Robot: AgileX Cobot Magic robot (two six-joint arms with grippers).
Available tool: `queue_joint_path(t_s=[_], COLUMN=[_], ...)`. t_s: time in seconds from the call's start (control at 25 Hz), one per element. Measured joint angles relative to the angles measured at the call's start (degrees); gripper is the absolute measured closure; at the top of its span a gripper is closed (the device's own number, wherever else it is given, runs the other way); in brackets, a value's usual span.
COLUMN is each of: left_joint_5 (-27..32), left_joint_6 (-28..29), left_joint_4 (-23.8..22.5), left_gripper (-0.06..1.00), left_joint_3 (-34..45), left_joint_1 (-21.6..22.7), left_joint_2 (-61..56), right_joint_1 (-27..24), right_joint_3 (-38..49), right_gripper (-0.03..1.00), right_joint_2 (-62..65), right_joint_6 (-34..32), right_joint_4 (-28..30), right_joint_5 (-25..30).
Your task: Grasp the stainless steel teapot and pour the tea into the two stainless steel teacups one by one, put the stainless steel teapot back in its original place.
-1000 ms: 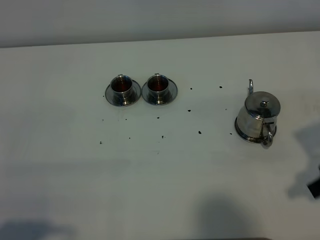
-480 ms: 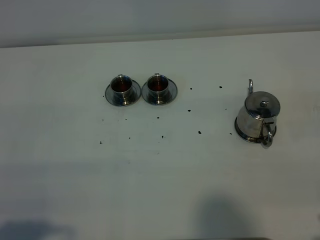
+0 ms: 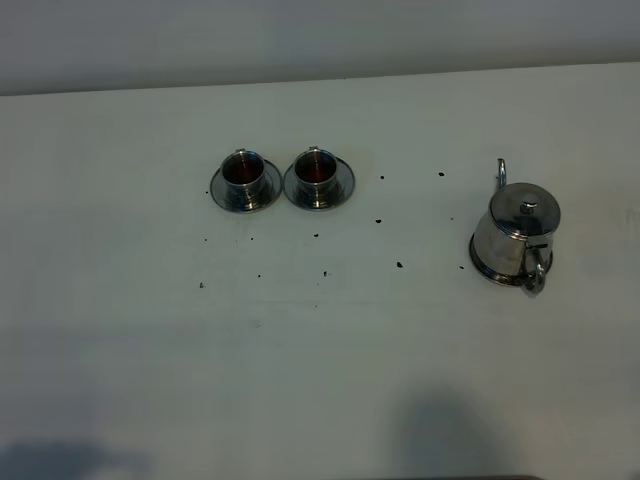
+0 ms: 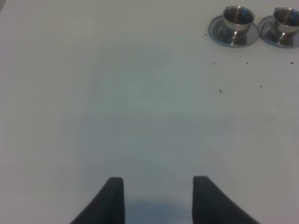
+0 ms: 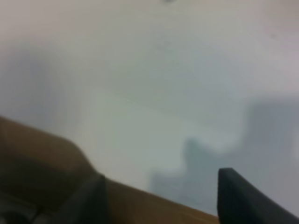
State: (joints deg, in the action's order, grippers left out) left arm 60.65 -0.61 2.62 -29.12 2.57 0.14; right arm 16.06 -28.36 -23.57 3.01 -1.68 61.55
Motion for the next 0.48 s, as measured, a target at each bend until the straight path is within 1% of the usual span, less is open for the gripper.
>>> queue_joint_path(t_s=[0.16,0.28,0.4,0.48], left_joint_5=[0.0,0.0,0.0,0.0], left_joint_6=[0.0,0.0,0.0,0.0], left_joint_4=[0.0,0.0,0.0,0.0], left_gripper=[0.57,0.57,0.57,0.57], left_joint_3=[0.0,0.0,0.0,0.0], left_joint_1=[0.0,0.0,0.0,0.0], left_joint_2=[0.0,0.0,0.0,0.0], right_joint_1=[-7.41,-11.72,-14.02,-14.39], right_joint_3=[0.07,0.07,0.07,0.12], right_gripper=[0.47,0.47,0.47,0.47], right_joint_2=[4.21,8.58,12.72,15.19], right_joint_6=[0.0,0.07,0.07,0.07], right_joint_4=[0.0,0.0,0.0,0.0], right_joint_5=[-0.11,-0.17,-0.17,-0.12])
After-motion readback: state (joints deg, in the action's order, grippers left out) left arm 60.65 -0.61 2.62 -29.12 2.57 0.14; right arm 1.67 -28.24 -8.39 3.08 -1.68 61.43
